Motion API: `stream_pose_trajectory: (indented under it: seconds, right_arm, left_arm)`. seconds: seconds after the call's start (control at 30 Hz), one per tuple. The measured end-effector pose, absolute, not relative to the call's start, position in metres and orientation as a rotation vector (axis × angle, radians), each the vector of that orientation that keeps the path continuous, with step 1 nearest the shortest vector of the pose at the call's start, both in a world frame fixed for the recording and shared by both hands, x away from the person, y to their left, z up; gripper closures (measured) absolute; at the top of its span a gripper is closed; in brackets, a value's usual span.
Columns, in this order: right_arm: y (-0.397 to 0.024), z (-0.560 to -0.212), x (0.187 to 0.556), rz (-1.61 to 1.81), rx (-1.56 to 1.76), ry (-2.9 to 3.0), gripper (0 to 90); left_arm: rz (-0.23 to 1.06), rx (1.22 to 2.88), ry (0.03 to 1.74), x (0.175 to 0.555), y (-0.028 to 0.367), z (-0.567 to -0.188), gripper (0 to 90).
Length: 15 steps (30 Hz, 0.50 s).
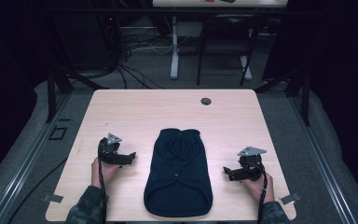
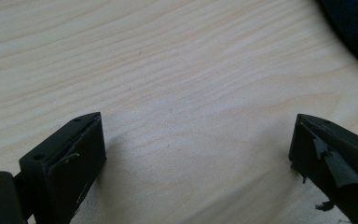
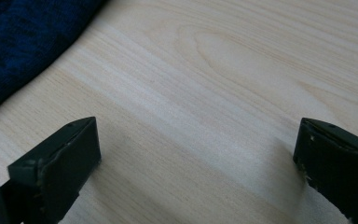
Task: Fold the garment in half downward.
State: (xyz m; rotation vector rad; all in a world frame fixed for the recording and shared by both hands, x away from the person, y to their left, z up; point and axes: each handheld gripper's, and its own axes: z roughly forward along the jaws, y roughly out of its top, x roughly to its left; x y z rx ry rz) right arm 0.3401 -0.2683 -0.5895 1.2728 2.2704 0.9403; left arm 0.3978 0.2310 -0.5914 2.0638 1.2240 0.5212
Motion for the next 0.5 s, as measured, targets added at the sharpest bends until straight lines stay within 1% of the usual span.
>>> stream_pose_trajectory:
  seconds: [0.13,0.17,0.23,0.3,0.37,0.43,0.5]
  right_arm:
    - [-0.268,-0.59,0.34,0.948,1.265,2.274,0.7]
    - [-0.269,-0.588,0.341,0.945,1.269,2.27,4.7]
    - [-0.269,-0.588,0.341,0.951,1.267,2.265,6.0]
    - [-0.266,-0.588,0.342,0.948,1.28,2.265,5.3]
    - [-0.264,-0.587,0.343,0.935,1.29,2.28,0.7]
    - [-0.262,-0.586,0.348,0.941,1.31,2.311,0.0]
    - [-0.259,-0.583,0.354,0.989,1.337,2.339,0.0]
  left_arm:
    - [0.515,2.061,1.231,0.398,0.229,-0.591,2.6]
    - [0.5,2.083,1.221,0.4,0.223,-0.591,1.7]
    - [0.496,2.082,1.224,0.4,0.221,-0.591,0.3]
    - [0.466,2.078,1.225,0.405,0.218,-0.588,0.1]
    - [0.459,2.059,1.211,0.406,0.215,-0.587,0.4]
    - [0.415,2.076,1.195,0.409,0.21,-0.584,0.4]
    - [0.402,2.067,1.186,0.41,0.207,-0.582,0.2]
